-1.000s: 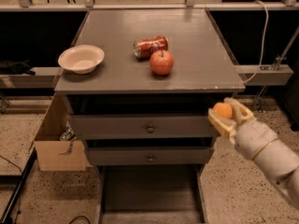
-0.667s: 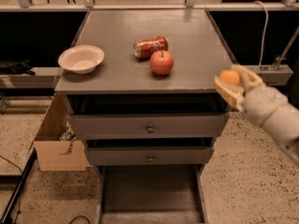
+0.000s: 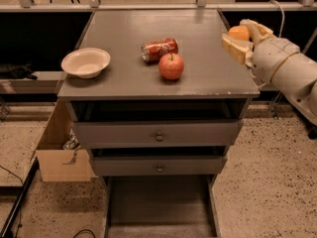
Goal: Pick orange from bottom drawer and place on counter
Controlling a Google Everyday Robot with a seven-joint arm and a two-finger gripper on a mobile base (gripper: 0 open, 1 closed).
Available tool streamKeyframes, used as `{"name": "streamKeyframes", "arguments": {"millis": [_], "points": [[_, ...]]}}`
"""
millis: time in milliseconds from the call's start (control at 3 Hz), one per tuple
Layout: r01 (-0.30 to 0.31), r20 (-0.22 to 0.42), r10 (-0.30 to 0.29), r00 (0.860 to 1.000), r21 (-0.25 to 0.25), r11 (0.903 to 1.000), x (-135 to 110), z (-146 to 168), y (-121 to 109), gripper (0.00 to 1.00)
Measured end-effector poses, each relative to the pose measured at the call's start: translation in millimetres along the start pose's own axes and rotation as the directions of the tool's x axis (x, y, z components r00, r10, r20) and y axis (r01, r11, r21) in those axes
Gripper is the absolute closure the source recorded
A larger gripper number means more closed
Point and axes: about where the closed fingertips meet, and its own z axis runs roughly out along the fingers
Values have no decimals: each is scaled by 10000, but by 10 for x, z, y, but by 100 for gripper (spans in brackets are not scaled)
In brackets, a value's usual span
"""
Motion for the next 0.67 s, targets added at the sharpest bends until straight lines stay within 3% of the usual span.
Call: {"name": "streamKeyframes", "arguments": {"millis": [333, 667], "points": [[-111, 0, 111, 9999, -63, 9999, 54, 118, 97, 100], [-252, -50, 250, 9997, -446, 9987, 129, 253, 337, 100]]}}
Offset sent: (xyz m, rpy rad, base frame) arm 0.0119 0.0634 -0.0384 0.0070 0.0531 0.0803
